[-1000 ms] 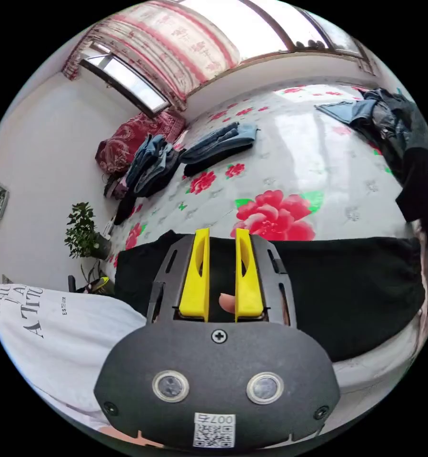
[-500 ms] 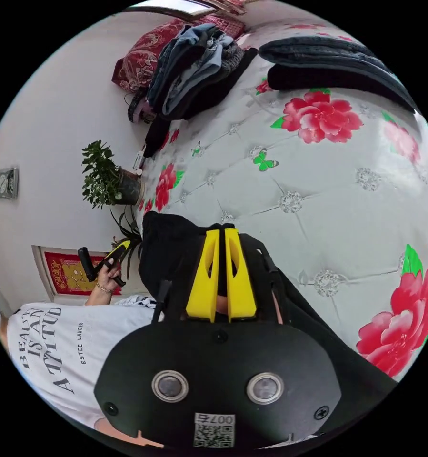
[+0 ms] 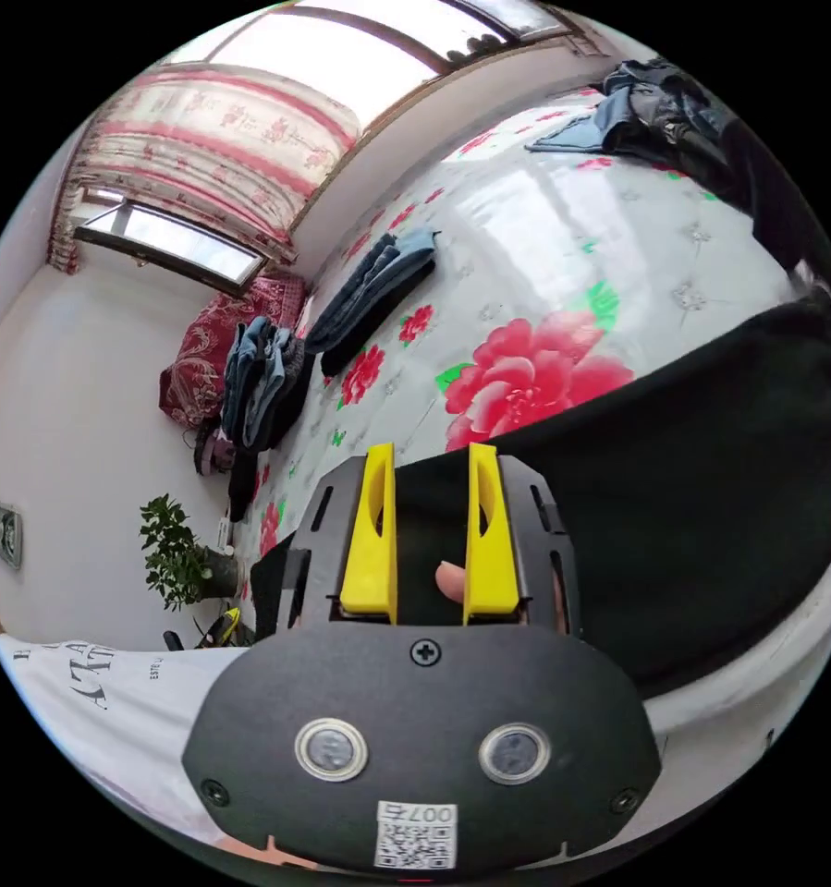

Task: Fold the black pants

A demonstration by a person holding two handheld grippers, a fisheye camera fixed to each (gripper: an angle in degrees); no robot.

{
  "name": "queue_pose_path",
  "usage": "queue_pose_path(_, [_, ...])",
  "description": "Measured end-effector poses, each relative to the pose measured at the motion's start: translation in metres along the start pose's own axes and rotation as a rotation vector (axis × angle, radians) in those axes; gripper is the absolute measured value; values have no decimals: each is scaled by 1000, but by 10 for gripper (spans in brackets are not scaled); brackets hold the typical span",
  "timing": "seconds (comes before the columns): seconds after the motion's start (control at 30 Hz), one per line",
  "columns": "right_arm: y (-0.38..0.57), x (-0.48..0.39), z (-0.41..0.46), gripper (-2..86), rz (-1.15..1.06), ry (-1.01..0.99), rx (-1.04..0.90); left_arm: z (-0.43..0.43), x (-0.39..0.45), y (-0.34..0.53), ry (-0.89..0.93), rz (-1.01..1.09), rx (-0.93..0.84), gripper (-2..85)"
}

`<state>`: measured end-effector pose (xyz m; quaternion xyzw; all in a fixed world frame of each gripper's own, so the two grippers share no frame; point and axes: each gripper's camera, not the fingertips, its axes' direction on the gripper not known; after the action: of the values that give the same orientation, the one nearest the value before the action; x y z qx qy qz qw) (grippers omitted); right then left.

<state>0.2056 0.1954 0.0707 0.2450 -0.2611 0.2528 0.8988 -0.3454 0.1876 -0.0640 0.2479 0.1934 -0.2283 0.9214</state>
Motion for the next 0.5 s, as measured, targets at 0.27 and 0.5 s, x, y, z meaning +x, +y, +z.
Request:
queue_pose_path(0.27, [98,131,-147,131,475,246,443,-1,-40,3,142,-257,3,66])
queue_pose_path(0.5, [94,135,-125,108,462,189,494,-23,-68,27,190,-424,50,91])
